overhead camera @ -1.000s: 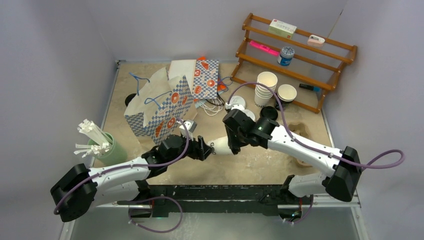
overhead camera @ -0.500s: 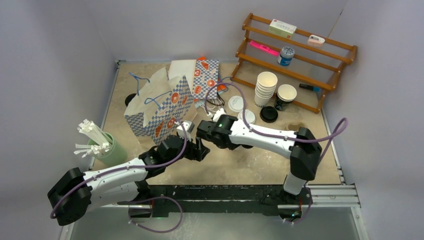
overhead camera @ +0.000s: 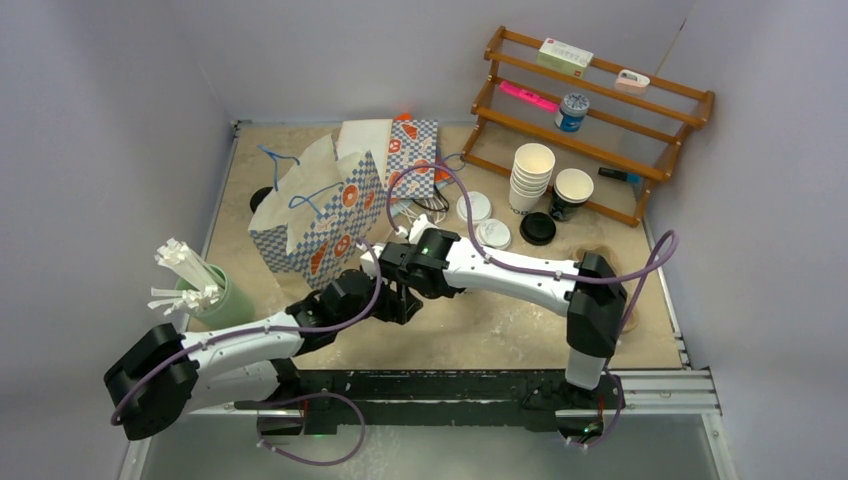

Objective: Pack the takeout coffee

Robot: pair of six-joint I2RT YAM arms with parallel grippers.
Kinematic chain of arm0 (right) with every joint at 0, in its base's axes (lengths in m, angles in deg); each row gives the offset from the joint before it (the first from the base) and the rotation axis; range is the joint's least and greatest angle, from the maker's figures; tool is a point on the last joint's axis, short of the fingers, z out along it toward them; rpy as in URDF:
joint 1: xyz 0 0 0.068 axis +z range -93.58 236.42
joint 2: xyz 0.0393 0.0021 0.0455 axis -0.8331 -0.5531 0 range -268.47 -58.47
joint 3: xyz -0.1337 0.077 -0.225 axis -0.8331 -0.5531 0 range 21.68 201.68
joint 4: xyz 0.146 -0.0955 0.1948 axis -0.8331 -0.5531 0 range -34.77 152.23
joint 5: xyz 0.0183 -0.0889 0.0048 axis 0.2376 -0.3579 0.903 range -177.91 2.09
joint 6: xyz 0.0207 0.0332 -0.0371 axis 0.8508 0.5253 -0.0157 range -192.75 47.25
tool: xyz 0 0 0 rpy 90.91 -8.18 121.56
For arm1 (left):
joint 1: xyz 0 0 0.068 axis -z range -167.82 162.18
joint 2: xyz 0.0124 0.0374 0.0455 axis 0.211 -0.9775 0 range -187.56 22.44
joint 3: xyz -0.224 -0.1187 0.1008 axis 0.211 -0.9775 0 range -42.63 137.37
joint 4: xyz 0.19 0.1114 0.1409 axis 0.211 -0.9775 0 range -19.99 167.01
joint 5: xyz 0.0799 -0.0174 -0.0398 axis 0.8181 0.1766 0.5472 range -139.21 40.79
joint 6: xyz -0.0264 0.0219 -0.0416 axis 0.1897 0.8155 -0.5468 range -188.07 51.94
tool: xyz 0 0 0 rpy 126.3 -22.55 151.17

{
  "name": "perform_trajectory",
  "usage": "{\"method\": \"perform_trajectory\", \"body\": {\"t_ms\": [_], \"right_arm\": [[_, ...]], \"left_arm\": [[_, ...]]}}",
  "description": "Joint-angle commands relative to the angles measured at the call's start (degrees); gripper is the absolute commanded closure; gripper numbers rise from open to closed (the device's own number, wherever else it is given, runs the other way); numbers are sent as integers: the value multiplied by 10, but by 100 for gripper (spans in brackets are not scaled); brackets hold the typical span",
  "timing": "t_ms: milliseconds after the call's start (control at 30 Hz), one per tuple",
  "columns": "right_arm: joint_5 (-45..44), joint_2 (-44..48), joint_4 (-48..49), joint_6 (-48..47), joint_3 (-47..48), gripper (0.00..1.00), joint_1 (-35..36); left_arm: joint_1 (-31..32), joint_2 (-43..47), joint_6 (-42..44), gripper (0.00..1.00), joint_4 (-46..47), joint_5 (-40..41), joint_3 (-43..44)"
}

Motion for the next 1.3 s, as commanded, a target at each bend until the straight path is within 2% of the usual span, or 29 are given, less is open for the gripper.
{"method": "perform_trajectory", "body": {"t_ms": [0,367,467,633,767,933,1067,1167,1267], "right_arm": [[-12,-9,-7,-41,8,70,10],[-36,-65,-1,-60,8,66,49],[-41,-70,-2,-60,8,55,56],[-39,-85,-9,-53,20,42,73],[-29,-90,-15,-46,28,26,87],[5,-69,-18,-30,37,21,91],[88,-11,33,-51,21,14,91],[124,30,79,-66,1,3,90],[142,66,111,-64,-8,2,77]], "left_arm": [[4,-13,10,33,57,-10,20],[-8,48,-18,34,5,11,-15],[-8,69,-28,34,-2,9,-31],[-8,96,-41,34,-7,7,-52],[-8,97,-40,34,-16,5,-49],[-8,96,-41,34,-13,0,-49],[-8,96,-40,34,-12,-4,-48],[-9,97,-35,34,-19,-5,-42],[-8,96,-16,34,-36,-7,-21]]}}
